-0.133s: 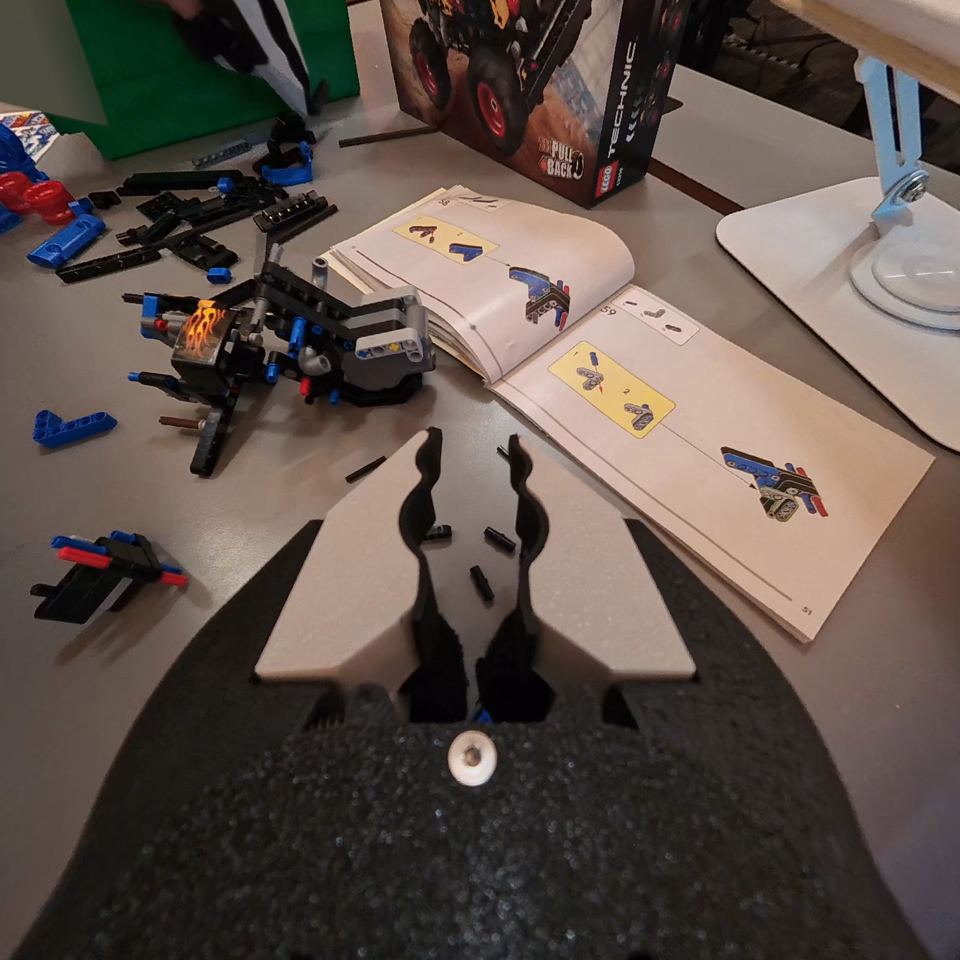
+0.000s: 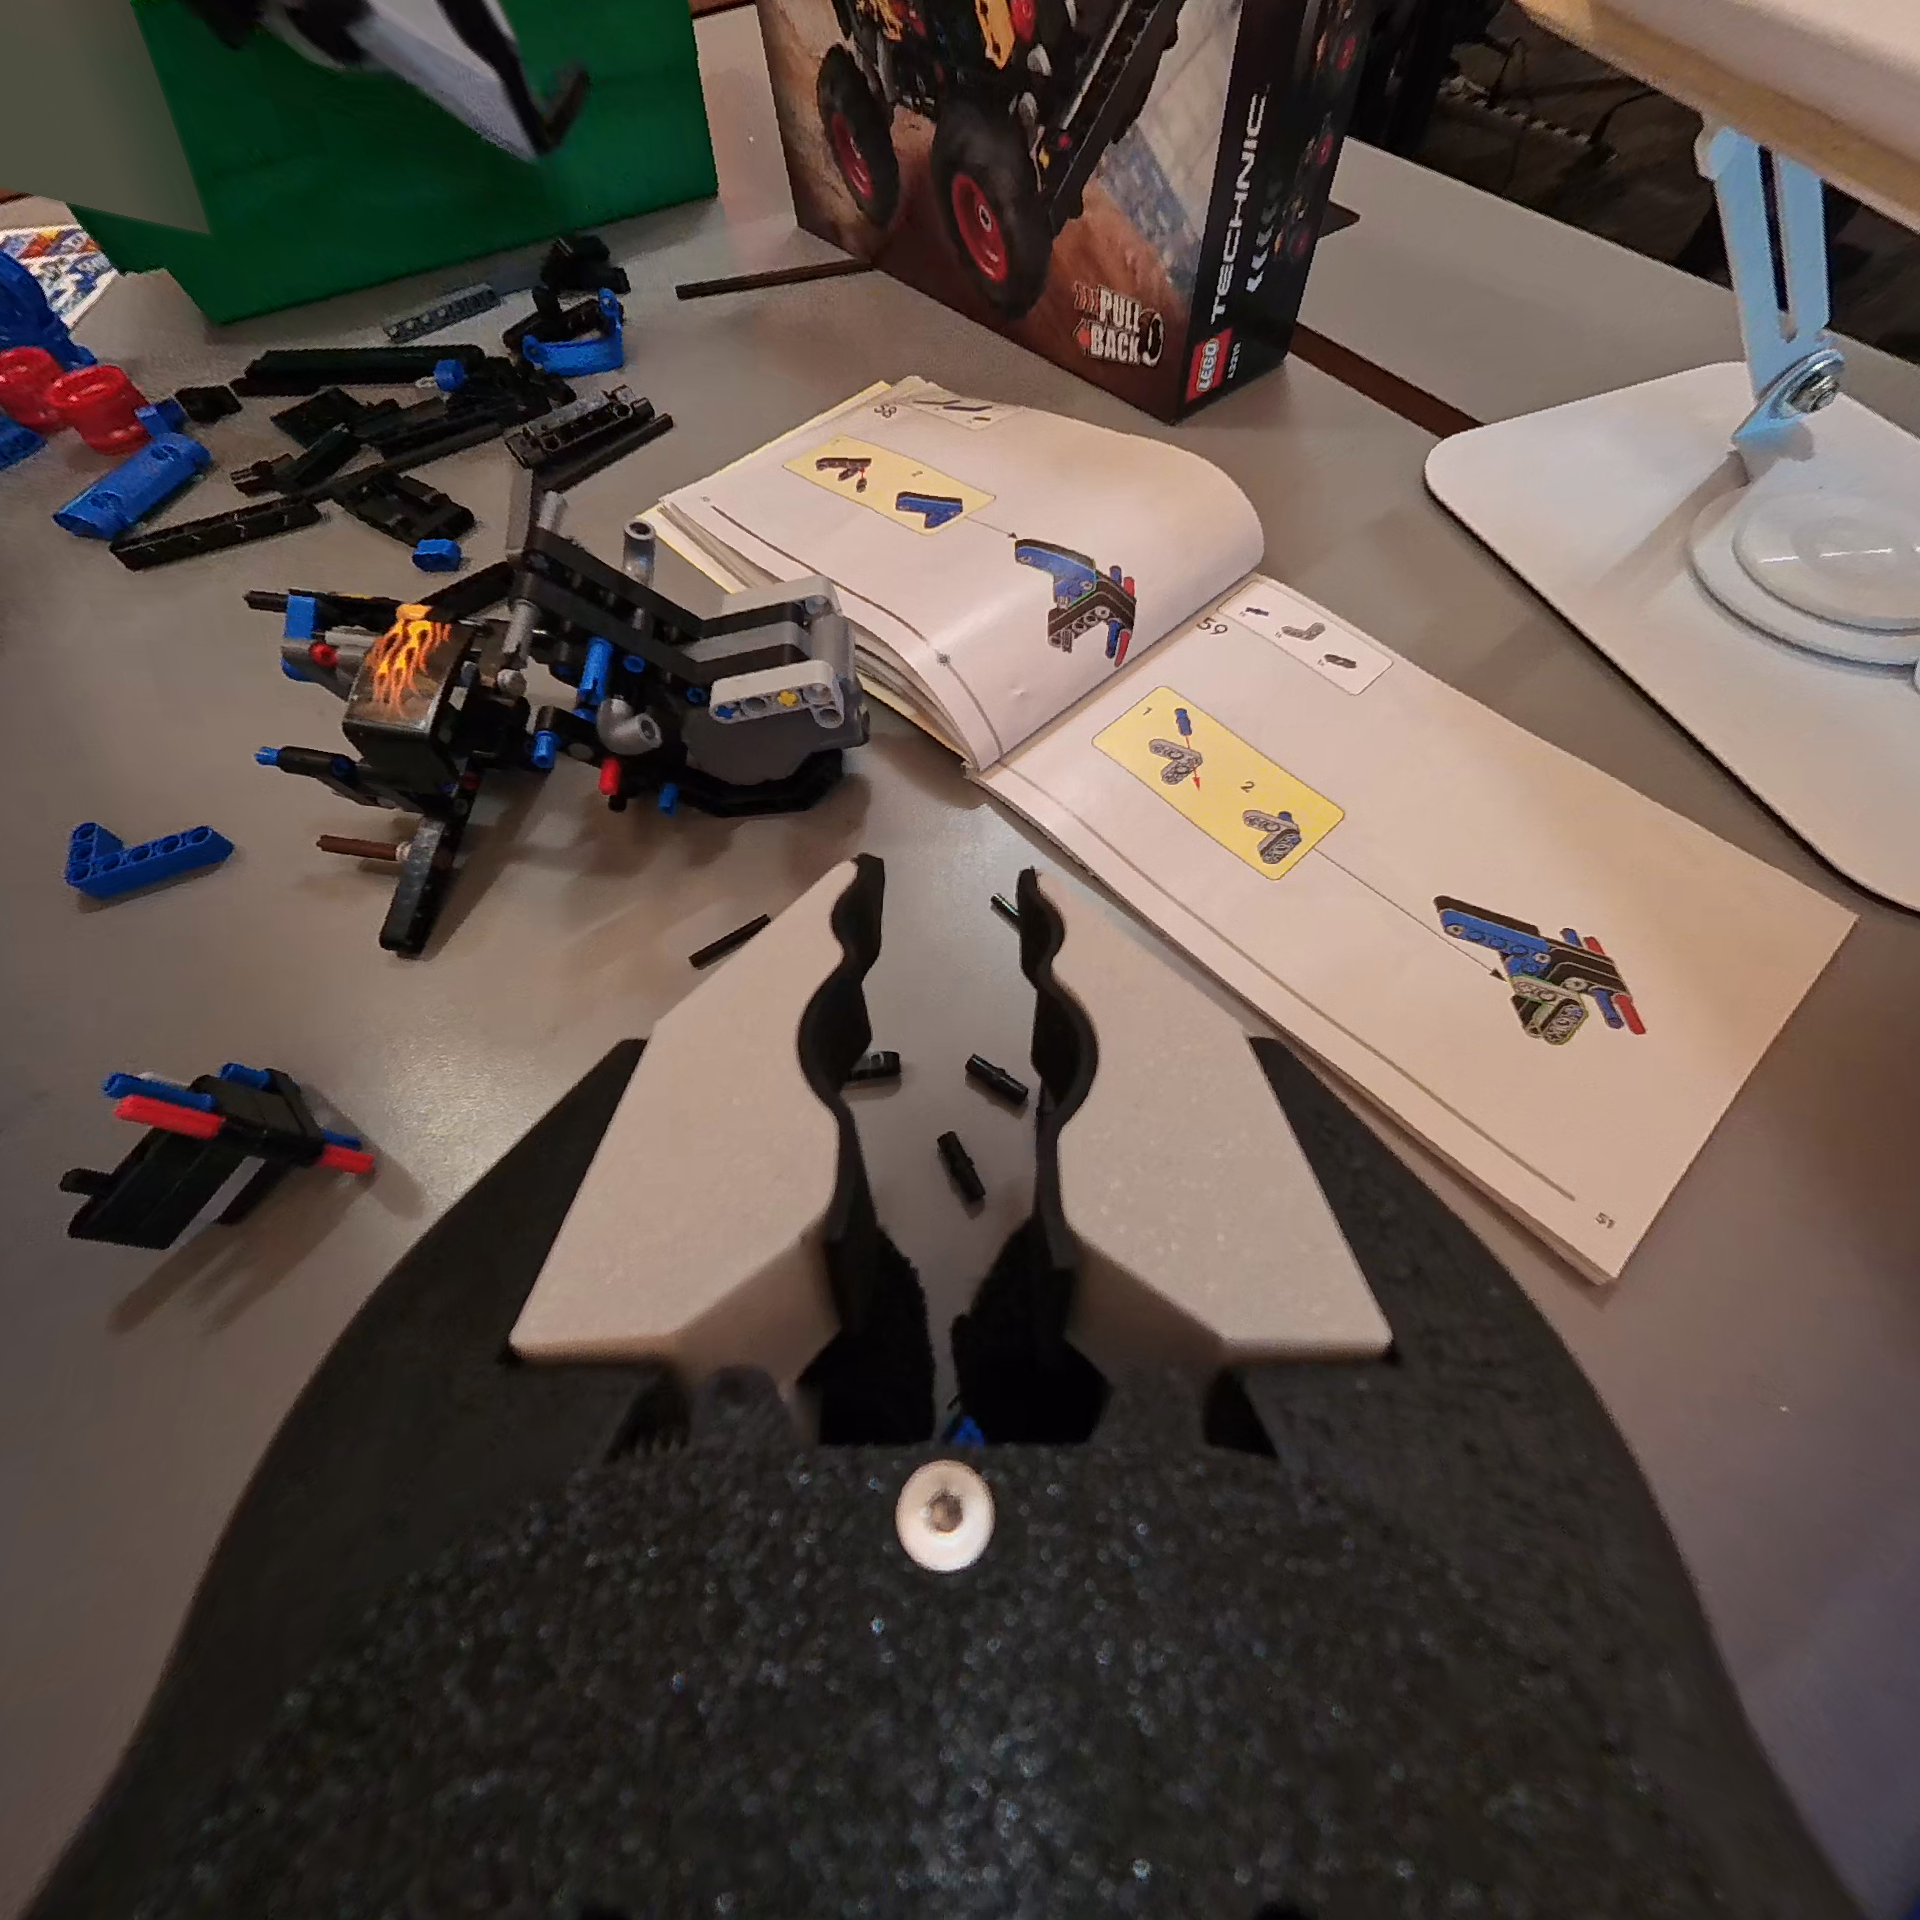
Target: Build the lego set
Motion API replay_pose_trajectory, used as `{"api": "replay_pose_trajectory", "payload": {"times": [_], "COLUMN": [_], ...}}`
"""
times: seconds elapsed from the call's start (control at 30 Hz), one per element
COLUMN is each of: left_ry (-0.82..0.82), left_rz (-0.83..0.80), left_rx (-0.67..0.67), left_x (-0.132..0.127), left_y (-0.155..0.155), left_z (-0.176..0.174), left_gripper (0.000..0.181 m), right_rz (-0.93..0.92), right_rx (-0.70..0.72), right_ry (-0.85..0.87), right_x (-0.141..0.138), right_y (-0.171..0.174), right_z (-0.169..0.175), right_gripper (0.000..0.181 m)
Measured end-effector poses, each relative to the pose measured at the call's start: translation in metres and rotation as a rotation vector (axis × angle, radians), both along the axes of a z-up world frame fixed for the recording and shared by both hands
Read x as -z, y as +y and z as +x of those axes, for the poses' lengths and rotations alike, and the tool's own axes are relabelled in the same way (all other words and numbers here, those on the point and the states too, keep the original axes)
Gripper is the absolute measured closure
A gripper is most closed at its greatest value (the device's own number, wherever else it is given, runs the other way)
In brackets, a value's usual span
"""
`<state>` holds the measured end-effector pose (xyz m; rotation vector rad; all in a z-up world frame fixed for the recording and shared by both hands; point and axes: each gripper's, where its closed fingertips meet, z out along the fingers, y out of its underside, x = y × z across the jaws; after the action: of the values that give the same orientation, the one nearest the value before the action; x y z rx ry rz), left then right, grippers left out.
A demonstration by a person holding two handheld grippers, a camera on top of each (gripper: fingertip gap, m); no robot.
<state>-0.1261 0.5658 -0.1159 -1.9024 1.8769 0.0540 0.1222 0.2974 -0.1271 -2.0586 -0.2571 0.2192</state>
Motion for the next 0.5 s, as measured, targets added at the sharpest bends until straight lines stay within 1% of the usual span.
{"api": "replay_pose_trajectory", "payload": {"times": [0.07, 0.13, 0.2, 0.27, 0.3, 0.37, 0.43, 0.5], "left_ry": [-0.110, -0.177, -0.179, -0.141, -0.122, -0.092, -0.067, -0.061], "left_rz": [-0.082, -0.227, -0.378, -0.464, -0.488, -0.513, -0.500, -0.484], "left_rx": [0.081, 0.198, 0.263, 0.300, 0.307, 0.280, 0.257, 0.236], "left_x": [-0.020, -0.026, -0.014, 0.008, 0.020, 0.041, 0.054, 0.061], "left_y": [-0.053, -0.118, -0.175, -0.214, -0.228, -0.244, -0.250, -0.253], "left_z": [0.005, 0.003, -0.005, -0.016, -0.021, -0.028, -0.035, -0.037], "left_gripper": [0.175, 0.175, 0.175, 0.175, 0.175, 0.175, 0.175, 0.175], "right_rz": [0.002, 0.004, 0.008, 0.007, 0.008, 0.005, -0.017, -0.050], "right_rx": [0.001, 0.002, 0.009, 0.035, 0.048, 0.084, 0.099, 0.096], "right_ry": [-0.005, -0.011, -0.025, -0.054, -0.071, -0.102, -0.121, -0.126], "right_x": [-0.001, -0.002, -0.004, -0.006, -0.007, -0.008, -0.004, 0.002], "right_y": [0.000, -0.001, -0.001, -0.002, -0.002, -0.003, -0.004, -0.005], "right_z": [0.000, 0.000, 0.002, 0.008, 0.011, 0.020, 0.025, 0.027], "right_gripper": [0.156, 0.156, 0.156, 0.156, 0.156, 0.156, 0.156, 0.155]}}
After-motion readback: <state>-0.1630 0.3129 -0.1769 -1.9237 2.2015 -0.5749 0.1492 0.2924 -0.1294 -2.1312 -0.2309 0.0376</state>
